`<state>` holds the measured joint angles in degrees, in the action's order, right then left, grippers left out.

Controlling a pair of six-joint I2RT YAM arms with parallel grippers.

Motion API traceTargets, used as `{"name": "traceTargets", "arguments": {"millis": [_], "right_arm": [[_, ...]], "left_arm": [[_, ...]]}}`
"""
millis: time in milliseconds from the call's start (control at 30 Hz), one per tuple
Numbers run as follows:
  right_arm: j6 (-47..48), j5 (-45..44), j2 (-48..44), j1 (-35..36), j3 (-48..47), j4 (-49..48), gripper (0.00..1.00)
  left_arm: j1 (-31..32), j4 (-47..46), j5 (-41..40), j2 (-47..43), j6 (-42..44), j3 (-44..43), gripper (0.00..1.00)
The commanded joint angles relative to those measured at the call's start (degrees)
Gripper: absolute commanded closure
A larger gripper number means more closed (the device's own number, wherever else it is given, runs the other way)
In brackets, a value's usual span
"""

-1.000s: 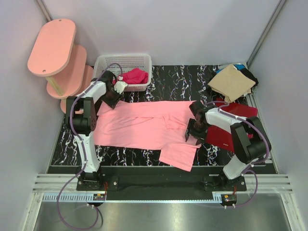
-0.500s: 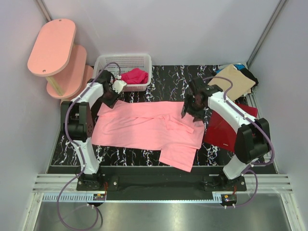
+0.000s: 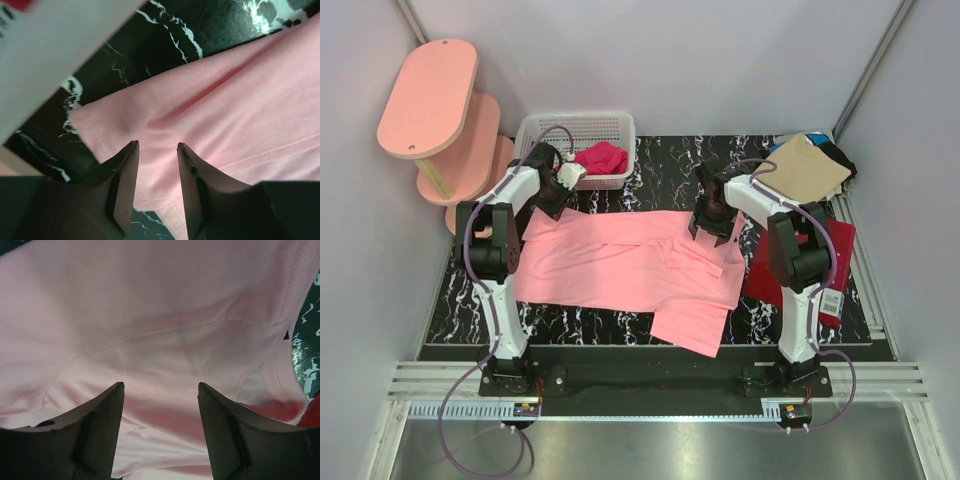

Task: Fold and stack the t-shirts
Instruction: Fold the flattened tshirt in 1/3 of the way

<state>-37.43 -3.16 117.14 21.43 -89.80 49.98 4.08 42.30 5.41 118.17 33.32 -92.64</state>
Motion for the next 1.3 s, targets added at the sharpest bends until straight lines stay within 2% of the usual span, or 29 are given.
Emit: {"name": "traceTargets", "arguments": {"millis": [0,267,633,933,1100,1267], "right_arm": [[-1.6,-2.5,1.1,-1.7,-2.7,-1.7,0.32],[-1.8,-2.5,2.5,-3.9,0.3,-2.8,0.32],[-1.2,-1.9,3.5,-5.5,6.5,-5.4,0.32],[-0.5,-2.6,-0.6,-7.1,12.5,-6.3,0.32],[0.1,-0.8,-0.4,-8.1,10.6,-6.5,0.32],[-0.3,0.8,0.0,-8.2,2.8,-4.3,0.32]], "left_arm": [[-0.1,-0.7,0.6,1.9,-0.7,-2.5,0.59],[-0.5,-2.4,-2.3,3.2,0.9,0.4,0.59],[-4.0,-5.7,-4.2,1.9,3.2,6.9,0.60],[-6.2,-6.8,-3.6,-0.4,3.2,9.4,0.60],[-5.9,-6.2,-1.3,-2.5,1.6,9.4,0.60],[-4.3,-3.6,2.7,-8.9,-1.3,9.4,0.60]]}}
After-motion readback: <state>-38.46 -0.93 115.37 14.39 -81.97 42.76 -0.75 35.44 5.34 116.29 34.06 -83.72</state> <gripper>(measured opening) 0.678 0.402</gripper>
